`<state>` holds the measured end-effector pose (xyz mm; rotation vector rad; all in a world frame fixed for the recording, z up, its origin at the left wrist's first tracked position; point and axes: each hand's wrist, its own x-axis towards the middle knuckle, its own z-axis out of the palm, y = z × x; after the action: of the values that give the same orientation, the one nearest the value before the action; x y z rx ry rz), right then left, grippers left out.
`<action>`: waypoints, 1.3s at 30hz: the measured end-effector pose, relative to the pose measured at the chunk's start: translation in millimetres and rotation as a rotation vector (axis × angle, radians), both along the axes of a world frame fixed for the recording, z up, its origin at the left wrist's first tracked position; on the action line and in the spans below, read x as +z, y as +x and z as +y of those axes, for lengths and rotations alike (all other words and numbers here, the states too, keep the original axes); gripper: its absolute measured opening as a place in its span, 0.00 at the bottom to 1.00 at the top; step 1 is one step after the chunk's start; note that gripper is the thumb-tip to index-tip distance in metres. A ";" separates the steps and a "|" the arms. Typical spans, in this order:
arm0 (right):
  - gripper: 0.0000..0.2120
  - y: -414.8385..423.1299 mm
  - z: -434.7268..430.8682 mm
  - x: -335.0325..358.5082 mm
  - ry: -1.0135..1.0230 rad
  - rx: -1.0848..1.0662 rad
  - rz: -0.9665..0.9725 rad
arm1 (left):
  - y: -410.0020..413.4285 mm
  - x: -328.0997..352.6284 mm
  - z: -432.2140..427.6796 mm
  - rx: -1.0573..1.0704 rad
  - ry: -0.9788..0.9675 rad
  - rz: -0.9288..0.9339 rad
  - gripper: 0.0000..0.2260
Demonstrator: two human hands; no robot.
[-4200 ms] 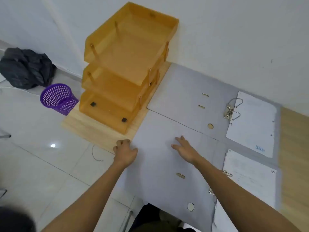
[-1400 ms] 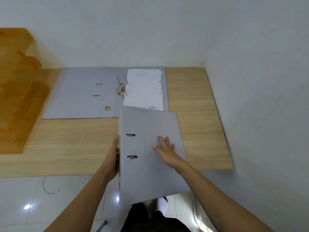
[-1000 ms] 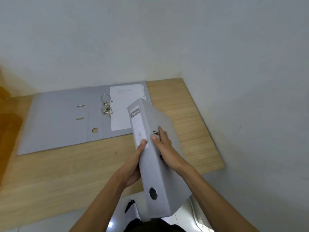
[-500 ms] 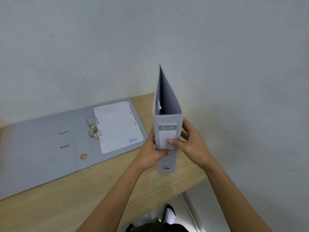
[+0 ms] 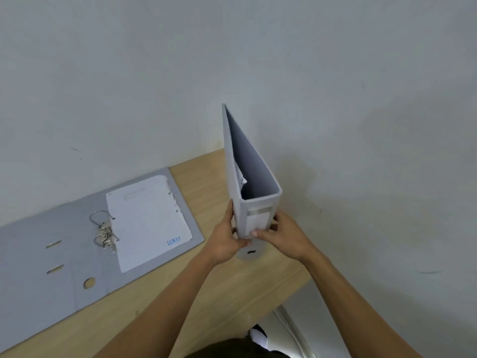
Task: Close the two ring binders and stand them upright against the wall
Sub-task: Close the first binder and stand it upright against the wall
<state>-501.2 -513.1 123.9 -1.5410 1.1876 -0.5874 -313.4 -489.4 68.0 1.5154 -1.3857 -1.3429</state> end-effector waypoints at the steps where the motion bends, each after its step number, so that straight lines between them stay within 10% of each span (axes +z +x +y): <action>1: 0.31 0.9 -8.3 0.1 -0.016 -0.002 0.001 | -2.7 0.5 -8.0 0.038 -0.011 -0.012 0.46; 15: 0.20 -14.5 -80.5 -37.9 -0.017 -0.260 0.082 | -43.8 4.6 -81.3 0.193 -0.174 -0.104 0.55; 25: 0.20 16.0 -120.1 -48.2 0.588 -0.403 -0.295 | -38.7 -1.3 -131.0 0.187 -0.109 -0.213 0.44; 39: 0.22 28.4 -154.8 -47.1 0.720 -0.584 -0.545 | -28.7 -5.2 -186.7 0.151 0.123 -0.391 0.37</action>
<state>-472.8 -667.9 76.9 -0.3761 1.2171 -0.7793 -342.1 -676.1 62.8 2.0034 -1.4017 -1.0945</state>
